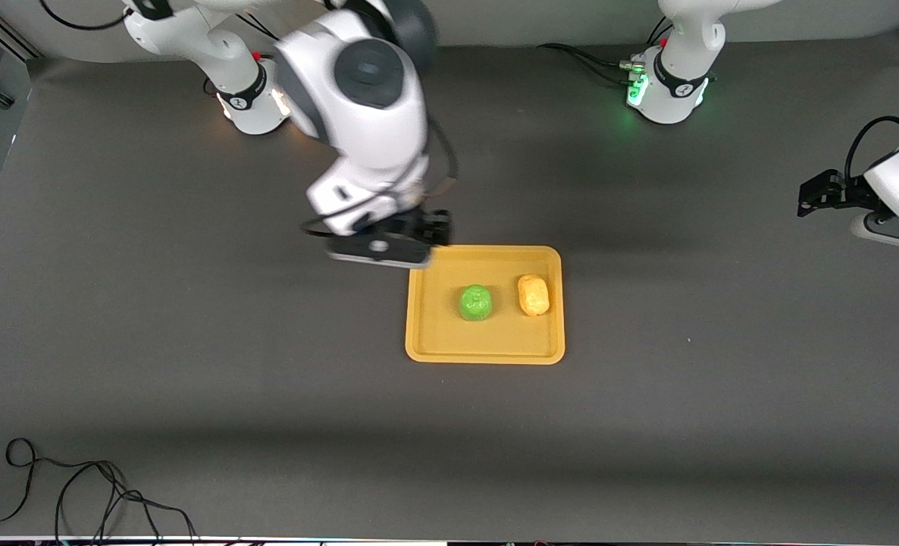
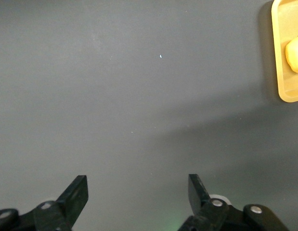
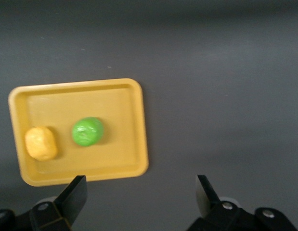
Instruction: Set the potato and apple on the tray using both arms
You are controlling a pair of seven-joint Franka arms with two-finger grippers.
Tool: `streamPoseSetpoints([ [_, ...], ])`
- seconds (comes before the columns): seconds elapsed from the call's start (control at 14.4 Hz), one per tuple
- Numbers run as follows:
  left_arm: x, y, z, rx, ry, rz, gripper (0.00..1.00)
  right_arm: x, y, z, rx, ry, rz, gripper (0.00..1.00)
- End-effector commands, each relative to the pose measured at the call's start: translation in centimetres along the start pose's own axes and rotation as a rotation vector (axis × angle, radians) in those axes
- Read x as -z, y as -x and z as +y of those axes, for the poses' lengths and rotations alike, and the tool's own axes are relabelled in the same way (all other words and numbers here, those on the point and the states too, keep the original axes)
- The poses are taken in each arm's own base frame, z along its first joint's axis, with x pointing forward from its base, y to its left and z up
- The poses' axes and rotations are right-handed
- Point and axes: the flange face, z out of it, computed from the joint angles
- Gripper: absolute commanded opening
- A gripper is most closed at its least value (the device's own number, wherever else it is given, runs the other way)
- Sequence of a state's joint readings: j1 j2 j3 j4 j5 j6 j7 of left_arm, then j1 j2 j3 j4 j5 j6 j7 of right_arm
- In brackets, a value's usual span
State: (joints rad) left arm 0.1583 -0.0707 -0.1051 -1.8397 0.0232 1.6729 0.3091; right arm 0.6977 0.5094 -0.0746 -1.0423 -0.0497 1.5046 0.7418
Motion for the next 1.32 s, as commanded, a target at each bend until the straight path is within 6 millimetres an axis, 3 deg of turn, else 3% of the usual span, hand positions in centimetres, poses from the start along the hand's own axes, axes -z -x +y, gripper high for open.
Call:
streamPoseSetpoints([
  [0.0, 1.4, 0.8, 0.8, 0.063, -0.003, 0.030, 0.98, 1.9, -0.3, 8.6, 0.066, 0.011, -0.035, 1.00],
  [0.28, 3.2, -0.6, 0.6, 0.095, 0.038, 0.062, 1.00, 2.2, -2.8, 24.4, 0.093, -0.061, -0.028, 1.00],
  [0.56, 2.6, -1.2, 0.5, 0.121, 0.042, 0.056, 1.00, 2.2, -4.4, 35.1, 0.070, -0.096, -0.034, 1.00],
  [0.76, 3.0, -1.3, 0.9, 0.111, 0.040, 0.059, 1.00, 1.6, -5.5, 41.1, 0.080, -0.100, -0.029, 1.00],
  [0.97, 3.5, -1.2, 1.6, 0.095, 0.045, 0.048, 1.00, 1.5, -5.6, 43.1, 0.087, -0.095, -0.029, 1.00],
  [1.25, 5.7, -1.6, 1.4, 0.086, 0.035, 0.091, 1.00, 1.8, -5.5, 42.7, 0.076, -0.087, -0.033, 1.00],
])
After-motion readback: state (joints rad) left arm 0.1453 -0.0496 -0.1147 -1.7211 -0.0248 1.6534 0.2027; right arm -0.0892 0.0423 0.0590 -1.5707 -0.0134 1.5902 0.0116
